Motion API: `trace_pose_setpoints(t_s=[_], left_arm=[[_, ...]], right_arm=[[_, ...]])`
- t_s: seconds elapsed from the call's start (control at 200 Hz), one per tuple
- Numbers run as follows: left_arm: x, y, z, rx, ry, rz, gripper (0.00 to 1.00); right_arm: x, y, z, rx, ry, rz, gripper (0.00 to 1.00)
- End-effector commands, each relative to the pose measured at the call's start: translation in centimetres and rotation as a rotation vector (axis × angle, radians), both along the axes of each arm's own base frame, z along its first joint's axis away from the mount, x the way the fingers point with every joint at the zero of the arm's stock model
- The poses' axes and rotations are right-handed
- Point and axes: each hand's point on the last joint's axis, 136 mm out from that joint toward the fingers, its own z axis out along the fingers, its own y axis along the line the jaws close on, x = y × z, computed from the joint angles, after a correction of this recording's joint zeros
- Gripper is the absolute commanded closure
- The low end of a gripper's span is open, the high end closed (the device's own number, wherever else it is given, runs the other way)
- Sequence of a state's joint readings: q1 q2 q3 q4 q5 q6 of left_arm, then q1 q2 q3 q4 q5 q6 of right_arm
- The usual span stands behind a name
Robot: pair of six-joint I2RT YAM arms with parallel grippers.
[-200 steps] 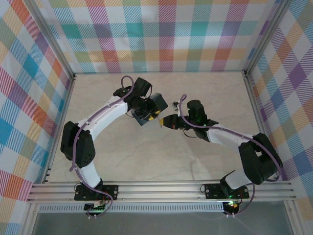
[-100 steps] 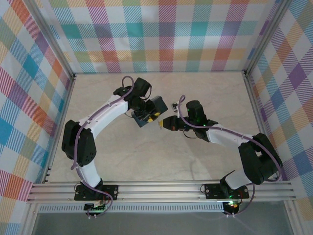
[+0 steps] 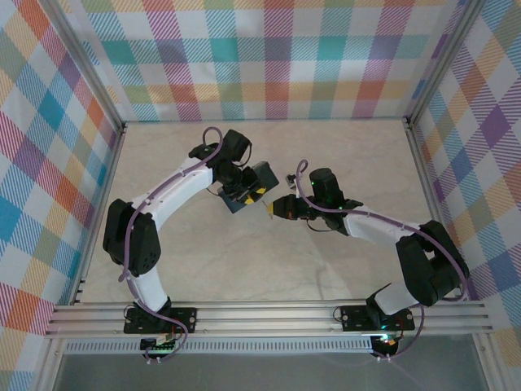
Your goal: Unlock the padlock with the key
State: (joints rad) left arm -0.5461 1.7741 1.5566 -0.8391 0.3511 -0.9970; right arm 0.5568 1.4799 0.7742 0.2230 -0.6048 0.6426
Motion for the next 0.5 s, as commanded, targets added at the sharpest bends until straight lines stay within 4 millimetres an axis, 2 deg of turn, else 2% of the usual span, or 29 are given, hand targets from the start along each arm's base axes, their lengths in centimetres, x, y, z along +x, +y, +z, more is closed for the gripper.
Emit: trace_pose_setpoints(t_s=[0.0,0.495], left_arm=[[0.5,-0.1,1.6,-0.035,-0.042,-0.014,0.92],[0.3,-0.1,1.4,-0.035,-0.036,-0.016,0.92]], right_arm=[[0.0,0.5,1.5,0.047,-0.051,0.034,1.00],[0.0,1.1,2.7,0.083,-0.095,0.062,1.00]])
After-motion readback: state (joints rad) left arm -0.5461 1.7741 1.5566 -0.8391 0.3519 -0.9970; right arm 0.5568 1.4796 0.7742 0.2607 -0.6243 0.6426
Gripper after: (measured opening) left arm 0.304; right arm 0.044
